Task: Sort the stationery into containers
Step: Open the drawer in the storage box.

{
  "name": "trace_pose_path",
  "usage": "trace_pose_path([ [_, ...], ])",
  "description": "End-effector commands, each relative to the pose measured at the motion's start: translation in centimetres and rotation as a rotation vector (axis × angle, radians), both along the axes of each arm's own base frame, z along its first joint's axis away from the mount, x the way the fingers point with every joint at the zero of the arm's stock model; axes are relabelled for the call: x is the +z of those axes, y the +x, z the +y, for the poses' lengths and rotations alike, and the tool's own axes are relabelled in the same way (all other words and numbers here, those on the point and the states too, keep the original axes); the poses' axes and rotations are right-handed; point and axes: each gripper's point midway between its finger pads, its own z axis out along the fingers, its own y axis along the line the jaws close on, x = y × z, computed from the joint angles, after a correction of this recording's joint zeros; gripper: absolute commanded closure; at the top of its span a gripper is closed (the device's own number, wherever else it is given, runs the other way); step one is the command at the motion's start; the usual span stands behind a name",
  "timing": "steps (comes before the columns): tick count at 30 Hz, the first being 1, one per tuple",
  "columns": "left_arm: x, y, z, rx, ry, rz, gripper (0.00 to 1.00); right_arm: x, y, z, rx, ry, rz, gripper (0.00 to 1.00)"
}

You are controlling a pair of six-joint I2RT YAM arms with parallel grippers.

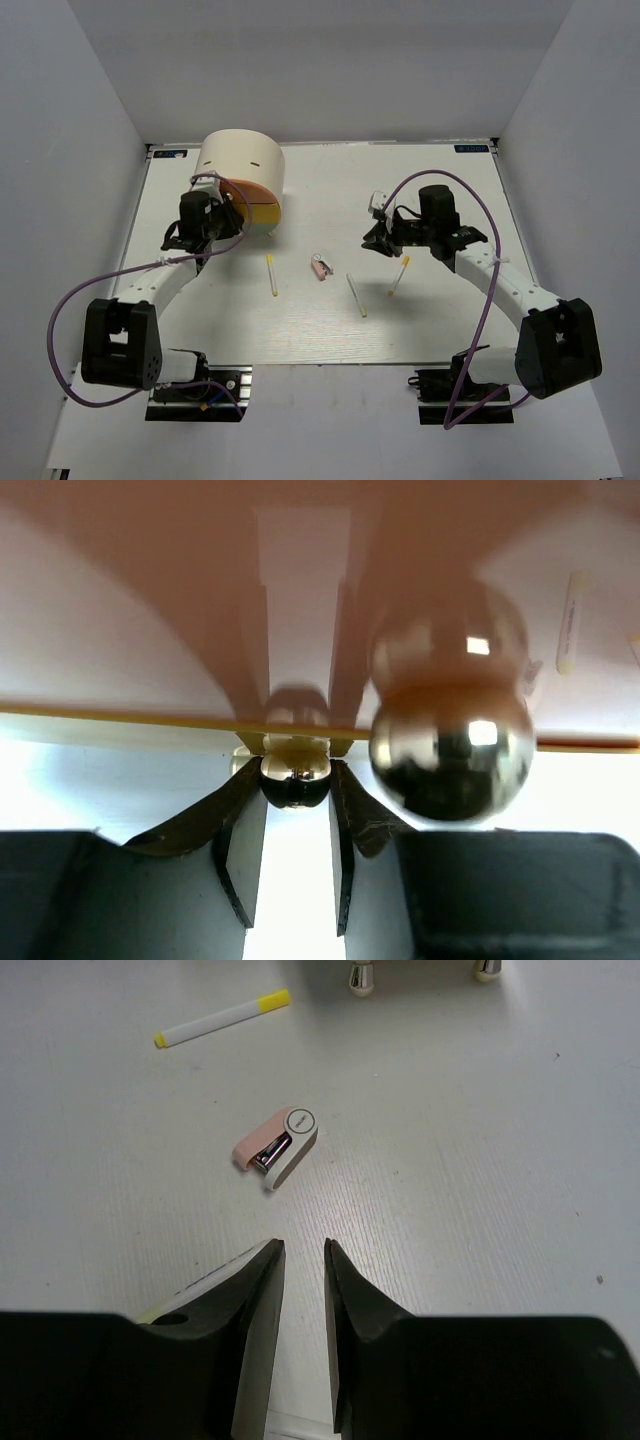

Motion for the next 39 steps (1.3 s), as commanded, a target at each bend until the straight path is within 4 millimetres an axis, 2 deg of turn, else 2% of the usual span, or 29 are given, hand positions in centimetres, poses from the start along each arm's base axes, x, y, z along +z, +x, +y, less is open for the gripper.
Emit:
trace_pose_path([
  [1, 1.3, -0.8, -0.1, -0.014, 0.001, -0.057, 0.69, 0.1, -0.1, -0.1, 0.002, 0.006, -0.013, 0.71],
  [4, 1.1, -1.9, -0.2, -0.019, -0.013, -0.058, 0.73, 0.5, -0.2, -0.3, 0.0, 0.011, -0.029, 0.71],
  [5, 1.6, -2.1, -0.2, -0.019, -0.015, -0.073, 0.73, 0.5, -0.3, -0.2, 0.003, 0.01, -0.029, 0.71],
  [9, 0.9, -3.5, 0.0, -0.019, -0.012, -0.051, 0.73, 0.2, -0.3, -0.2, 0.007, 0.01, -0.021, 0.71],
  [10, 1.4, -3.8, -0.1, -0.027, -0.018, -0.059, 0.73, 0.5, -0.4, -0.1, 0.011, 0.014, -0.024, 0.71],
  [12, 0.8, -4.6, 0.0, -0.027, -0.016, -0.046, 0.73, 0.5, -0.4, 0.0, 0.015, 0.015, -0.023, 0.71],
  [14, 1.3, -5.2, 0.1, -0.027, -0.018, -0.059, 0.73, 0.4, -0.6, 0.2, 0.026, 0.017, -0.015, 0.71],
  [15, 0.8, -5.7, 0.1, -0.027, -0.016, -0.047, 0.73, 0.3, -0.6, 0.3, 0.03, 0.017, -0.008, 0.66],
  [19, 1.3, -6.5, 0.2, -0.027, -0.017, -0.056, 0.73, -0.2, -0.9, 0.7, 0.044, 0.008, 0.027, 0.59],
  [22, 1.1, -6.7, 0.3, -0.027, -0.017, -0.056, 0.66, -0.7, -1.2, 1.4, 0.058, -0.014, 0.059, 0.56],
  [23, 0.9, -6.8, 0.5, -0.018, -0.011, -0.048, 0.55, -0.7, -1.3, 1.7, 0.062, -0.02, 0.064, 0.55],
  [25, 0.8, -6.9, 0.4, -0.013, -0.018, -0.037, 0.4, -1.2, -1.3, 2.1, 0.065, -0.041, 0.09, 0.53],
  [26, 1.0, -6.8, 0.6, -0.005, -0.014, -0.039, 0.26, -1.7, -1.3, 2.4, 0.062, -0.059, 0.1, 0.53],
  [27, 1.0, -7.0, 0.6, -0.005, -0.013, -0.033, 0.21, -1.9, -1.4, 2.8, 0.067, -0.069, 0.107, 0.52],
  [28, 0.8, -7.1, 0.8, 0.004, -0.007, -0.024, 0.19, -1.9, -1.3, 3.1, 0.07, -0.08, 0.12, 0.5],
  [30, 1.8, -7.5, 1.0, 0.013, -0.005, -0.043, 0.13, -3.2, -1.8, 3.8, 0.079, -0.118, 0.166, 0.46],
  [31, 2.0, -7.8, 1.3, 0.022, -0.001, -0.047, 0.11, -3.2, -1.6, 4.1, 0.073, -0.125, 0.17, 0.46],
  [32, 2.2, -8.1, 1.5, 0.032, 0.004, -0.047, 0.08, -4.2, -1.4, 4.4, 0.052, -0.147, 0.214, 0.45],
  [34, 3.2, -9.1, 1.8, 0.041, 0.008, -0.056, 0.02, -5.0, -1.3, 5.2, 0.032, -0.171, 0.233, 0.44],
  [35, 3.7, -9.4, 2.1, 0.067, -0.002, -0.058, 0.0, -5.4, -1.1, 5.7, 0.013, -0.174, 0.254, 0.44],
  [36, 3.1, -10.3, 2.3, 0.082, -0.003, -0.021, 0.0, -5.5, -0.1, 5.8, -0.038, -0.198, 0.239, 0.44],
  [37, 4.1, -10.7, 2.3, 0.097, -0.034, -0.036, 0.0, -6.6, -0.3, 6.5, -0.051, -0.216, 0.274, 0.44],
  [38, 4.6, -11.0, 2.8, 0.129, -0.048, -0.036, 0.0, -6.9, -0.3, 6.7, -0.074, -0.222, 0.297, 0.44],
  [39, 4.1, -11.8, 2.9, 0.156, -0.065, -0.004, 0.0, -7.2, 0.9, 6.7, -0.125, -0.244, 0.284, 0.44],
])
